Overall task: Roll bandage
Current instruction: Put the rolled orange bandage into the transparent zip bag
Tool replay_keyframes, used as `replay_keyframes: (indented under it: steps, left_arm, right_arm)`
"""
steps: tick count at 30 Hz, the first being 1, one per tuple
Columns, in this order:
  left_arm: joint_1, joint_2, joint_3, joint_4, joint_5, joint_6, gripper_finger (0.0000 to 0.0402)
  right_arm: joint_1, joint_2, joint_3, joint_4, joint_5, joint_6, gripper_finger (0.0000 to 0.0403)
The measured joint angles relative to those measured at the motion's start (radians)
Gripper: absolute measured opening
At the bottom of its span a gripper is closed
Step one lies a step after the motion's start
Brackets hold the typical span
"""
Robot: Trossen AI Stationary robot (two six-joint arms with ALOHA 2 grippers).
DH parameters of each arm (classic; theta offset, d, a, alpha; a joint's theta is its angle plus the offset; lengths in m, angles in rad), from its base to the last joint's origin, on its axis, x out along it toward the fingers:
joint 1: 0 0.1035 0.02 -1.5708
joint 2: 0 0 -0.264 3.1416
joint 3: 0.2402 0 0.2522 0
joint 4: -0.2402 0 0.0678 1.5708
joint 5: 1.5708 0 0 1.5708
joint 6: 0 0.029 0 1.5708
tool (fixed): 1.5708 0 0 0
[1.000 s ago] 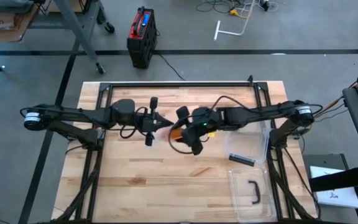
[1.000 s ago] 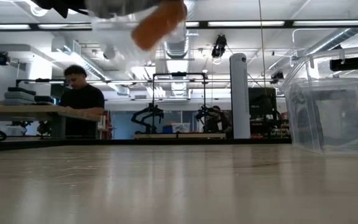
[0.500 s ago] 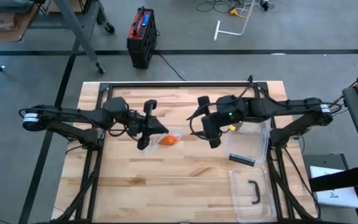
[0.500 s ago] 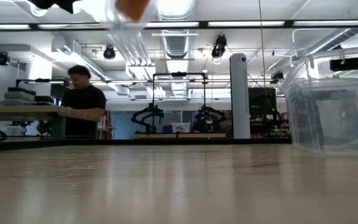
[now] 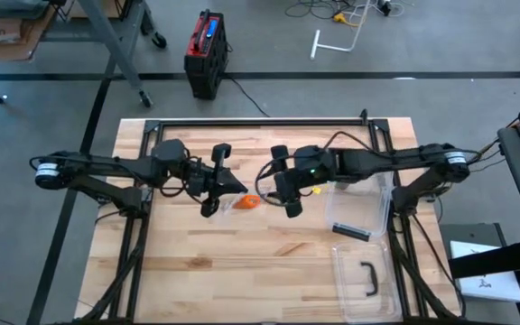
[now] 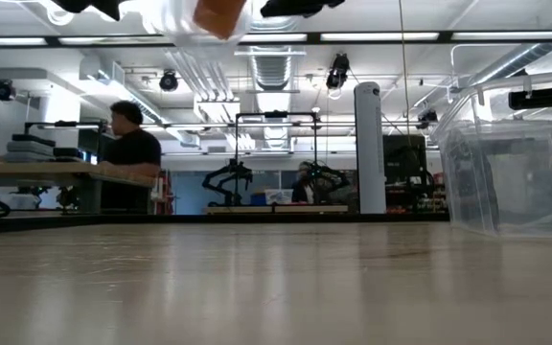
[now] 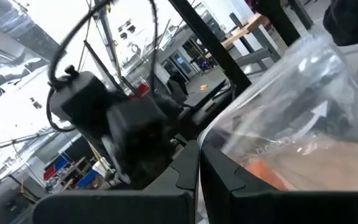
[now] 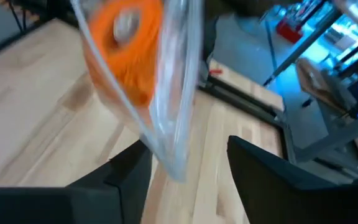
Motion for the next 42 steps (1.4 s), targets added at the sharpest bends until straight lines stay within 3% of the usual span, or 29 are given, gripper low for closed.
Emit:
replay_keyframes:
  steps: [9, 13, 16, 21, 28, 34, 39, 42]
  left_arm:
    - [0.000, 0.006, -0.003, -0.044, -0.007, 0.000, 0.0000]
    - [0.000, 0.007, -0.003, -0.054, -0.008, 0.000, 0.0000]
    - [0.000, 0.007, -0.003, -0.055, -0.008, 0.000, 0.0000]
    - [0.000, 0.007, -0.003, -0.056, -0.008, 0.000, 0.0000]
    - [0.000, 0.007, -0.004, -0.088, -0.008, 0.000, 0.0000]
    - [0.000, 0.007, -0.004, -0.114, -0.008, 0.000, 0.0000]
    - [0.000, 0.007, -0.004, -0.121, -0.007, 0.000, 0.0000]
    - [0.000, 0.007, -0.004, -0.122, -0.004, 0.000, 0.0000]
  right_arm:
    - [0.003, 0.032, 0.000, 0.005, -0.001, -0.040, 0.0101]
    - [0.003, 0.009, 0.000, -0.023, -0.005, -0.041, 0.0081]
    - [0.003, 0.000, 0.000, -0.059, -0.005, -0.035, 0.0099]
    - [0.011, 0.001, 0.010, -0.159, -0.023, -0.027, 0.0172]
    - [0.019, 0.005, 0.033, -0.104, -0.032, -0.035, 0.0246]
    - [0.016, 0.012, 0.033, -0.071, -0.035, -0.042, 0.0245]
    - [0.016, 0.028, 0.032, -0.077, -0.224, -0.033, 0.0218]
    - [0.016, 0.031, 0.032, -0.082, -0.243, -0.019, 0.0206]
